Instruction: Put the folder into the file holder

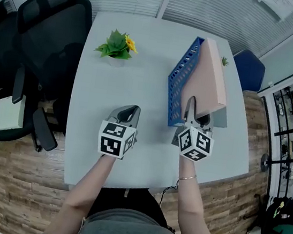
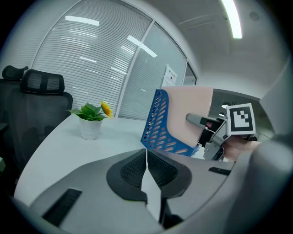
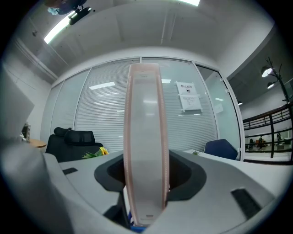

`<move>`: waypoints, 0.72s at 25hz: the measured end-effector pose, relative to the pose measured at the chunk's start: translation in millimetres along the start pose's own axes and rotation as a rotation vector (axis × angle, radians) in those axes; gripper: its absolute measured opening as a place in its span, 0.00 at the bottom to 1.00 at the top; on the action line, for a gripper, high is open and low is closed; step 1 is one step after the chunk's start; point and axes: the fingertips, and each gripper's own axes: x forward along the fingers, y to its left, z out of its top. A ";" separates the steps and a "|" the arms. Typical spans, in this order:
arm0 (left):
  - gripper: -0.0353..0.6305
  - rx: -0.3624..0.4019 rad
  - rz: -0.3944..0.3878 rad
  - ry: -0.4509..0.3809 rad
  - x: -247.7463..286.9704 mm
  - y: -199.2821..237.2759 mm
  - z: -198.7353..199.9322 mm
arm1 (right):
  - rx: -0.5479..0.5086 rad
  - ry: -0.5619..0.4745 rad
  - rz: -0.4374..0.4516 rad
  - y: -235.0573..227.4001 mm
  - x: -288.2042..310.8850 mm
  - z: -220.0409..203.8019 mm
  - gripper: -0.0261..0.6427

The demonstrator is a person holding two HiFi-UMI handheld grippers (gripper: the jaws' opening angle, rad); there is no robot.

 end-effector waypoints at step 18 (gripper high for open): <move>0.09 0.030 0.011 0.015 -3.7 -15.0 -6.2 | 0.059 0.249 0.082 -0.5 -78.7 -68.9 0.32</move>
